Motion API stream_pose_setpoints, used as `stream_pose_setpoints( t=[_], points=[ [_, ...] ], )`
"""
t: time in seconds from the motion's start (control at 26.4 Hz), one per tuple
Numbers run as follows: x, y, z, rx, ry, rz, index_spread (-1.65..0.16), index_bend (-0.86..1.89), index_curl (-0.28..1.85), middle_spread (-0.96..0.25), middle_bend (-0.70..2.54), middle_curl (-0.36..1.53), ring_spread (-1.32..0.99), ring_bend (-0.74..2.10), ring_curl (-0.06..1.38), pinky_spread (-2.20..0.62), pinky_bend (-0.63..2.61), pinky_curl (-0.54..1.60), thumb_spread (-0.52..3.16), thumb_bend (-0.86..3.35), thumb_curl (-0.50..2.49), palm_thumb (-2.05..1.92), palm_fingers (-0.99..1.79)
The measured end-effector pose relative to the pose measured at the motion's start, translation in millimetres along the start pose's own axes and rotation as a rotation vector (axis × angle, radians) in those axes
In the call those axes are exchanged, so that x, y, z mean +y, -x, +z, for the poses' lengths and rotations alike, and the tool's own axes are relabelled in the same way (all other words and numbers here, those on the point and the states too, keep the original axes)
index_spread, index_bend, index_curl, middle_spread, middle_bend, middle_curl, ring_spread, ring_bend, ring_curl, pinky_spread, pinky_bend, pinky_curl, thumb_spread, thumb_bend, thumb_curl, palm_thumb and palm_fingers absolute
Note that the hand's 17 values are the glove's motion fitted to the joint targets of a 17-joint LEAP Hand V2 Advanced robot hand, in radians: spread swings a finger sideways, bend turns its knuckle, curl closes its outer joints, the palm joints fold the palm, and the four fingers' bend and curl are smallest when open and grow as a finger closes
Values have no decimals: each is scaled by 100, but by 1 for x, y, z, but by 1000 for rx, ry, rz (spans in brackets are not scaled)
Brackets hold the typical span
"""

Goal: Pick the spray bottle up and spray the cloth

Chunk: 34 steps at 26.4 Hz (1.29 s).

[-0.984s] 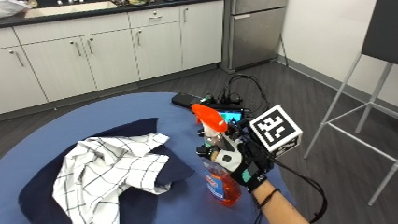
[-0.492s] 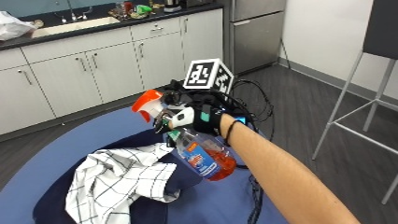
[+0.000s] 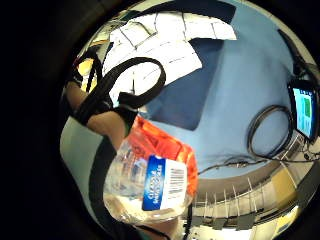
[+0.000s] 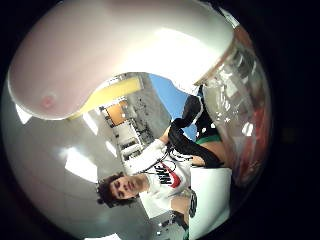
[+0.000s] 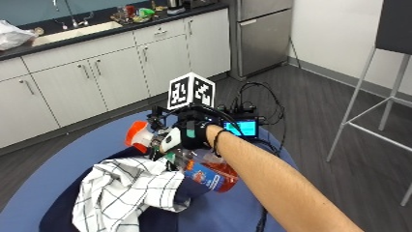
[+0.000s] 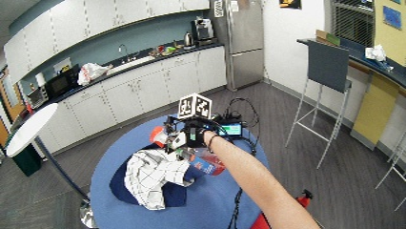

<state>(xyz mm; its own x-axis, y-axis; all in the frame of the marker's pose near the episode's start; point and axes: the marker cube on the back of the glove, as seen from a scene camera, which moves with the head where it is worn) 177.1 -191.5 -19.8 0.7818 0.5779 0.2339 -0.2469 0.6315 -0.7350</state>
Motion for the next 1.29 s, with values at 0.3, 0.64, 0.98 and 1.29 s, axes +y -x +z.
stream_pose_setpoints(
  t=[0.3,0.64,0.98,1.29],
  points=[
    [0,-2,2,14,-1,23,-20,10,18,-8,55,45,-8,57,40,13,38,32,100,-2,51,87,114],
    [-1,-11,5,16,-16,45,-20,9,19,-8,54,45,-8,57,40,13,38,33,100,-2,52,87,114],
    [0,-11,7,30,-22,55,-20,9,20,-8,55,45,-8,57,40,12,39,33,99,-2,53,87,114],
    [2,-11,10,36,-22,61,-20,9,20,-8,55,45,-8,58,41,10,40,33,98,-2,54,87,114]
  ],
)
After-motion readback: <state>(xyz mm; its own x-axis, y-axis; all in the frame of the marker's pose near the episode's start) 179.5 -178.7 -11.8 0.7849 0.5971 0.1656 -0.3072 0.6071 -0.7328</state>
